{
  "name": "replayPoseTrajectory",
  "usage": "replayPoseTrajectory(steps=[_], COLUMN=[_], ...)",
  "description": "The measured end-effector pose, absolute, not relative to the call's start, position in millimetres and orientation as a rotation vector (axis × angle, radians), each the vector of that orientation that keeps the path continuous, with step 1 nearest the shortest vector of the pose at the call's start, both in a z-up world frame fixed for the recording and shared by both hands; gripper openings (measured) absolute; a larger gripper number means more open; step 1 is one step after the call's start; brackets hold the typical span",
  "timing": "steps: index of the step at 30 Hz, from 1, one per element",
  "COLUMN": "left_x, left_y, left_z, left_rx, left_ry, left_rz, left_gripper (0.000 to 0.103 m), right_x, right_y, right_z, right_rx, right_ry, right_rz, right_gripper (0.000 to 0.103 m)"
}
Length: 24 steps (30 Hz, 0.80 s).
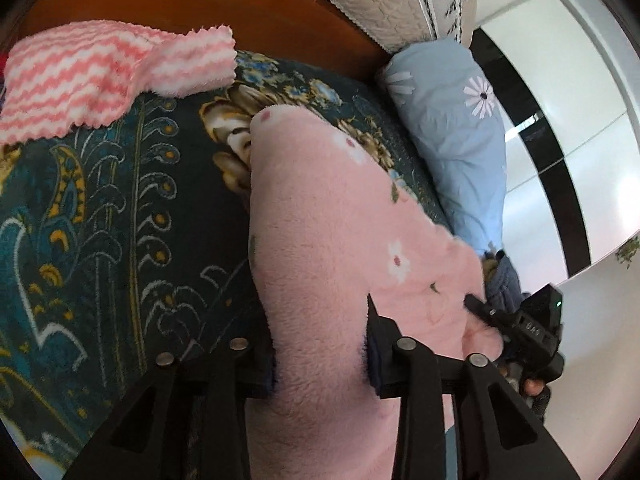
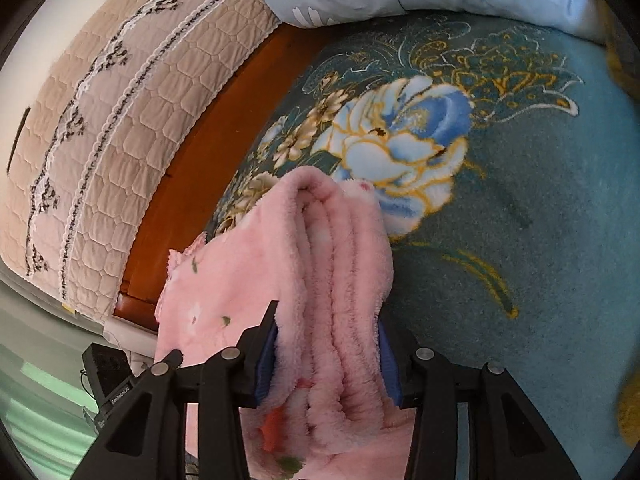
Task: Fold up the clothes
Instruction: 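Carry the folded pink blanket with both tools toward the headboard, then lower the folded pink blanket onto the bed and open both tools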
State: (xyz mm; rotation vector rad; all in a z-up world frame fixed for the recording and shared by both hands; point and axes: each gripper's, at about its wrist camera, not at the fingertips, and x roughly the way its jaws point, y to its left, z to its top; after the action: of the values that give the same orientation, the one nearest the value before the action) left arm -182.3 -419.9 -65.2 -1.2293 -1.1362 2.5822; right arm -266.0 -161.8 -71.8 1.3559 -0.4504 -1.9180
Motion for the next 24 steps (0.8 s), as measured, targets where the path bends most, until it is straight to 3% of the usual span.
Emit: replayPoseTrajectory(steps=[5,9,14,18,20,24], left_x=[-167.9,-146.8,-134.6,-126.4,-125.7,-130.5], left_y=[-422.8,-421.1,-368.0,-344.0,-340.8,-349.5], left_z=[-46.9,-18.9,-2.0,-19.0,-33.2,-46.8], left_rx=[-1.288,-1.23,-1.19,-1.216,-1.264,-1.275], left_ry=[-1.114,-1.036,-0.765,-0.653,-0.614,-0.701], left_rz=[2.645,2.757,2.771,2.741,2.741,2.695], left_gripper=[0.047,0.048,0.048,0.048,0.048,0.048], right_x=[-265.1,-261.8,-191.0,-146.1,-150.1,-166.2], right_y=[-155.3,-145.4,-193.1,-215.0,-208.3,-193.8], right_z=[-49.3,-16.4,13.7,-2.0,-14.8,-34.1], right_rx=[1.347,1.294,1.136,1.093,1.119,1.173], right_ry=[-0.402,-0.394,-0.038,0.272,0.3,0.229], right_rz=[-1.953,-2.053,-2.009,-1.975,-2.016,-2.05], right_gripper=[0.051,0.051,0.051,0.05,0.049,0.047])
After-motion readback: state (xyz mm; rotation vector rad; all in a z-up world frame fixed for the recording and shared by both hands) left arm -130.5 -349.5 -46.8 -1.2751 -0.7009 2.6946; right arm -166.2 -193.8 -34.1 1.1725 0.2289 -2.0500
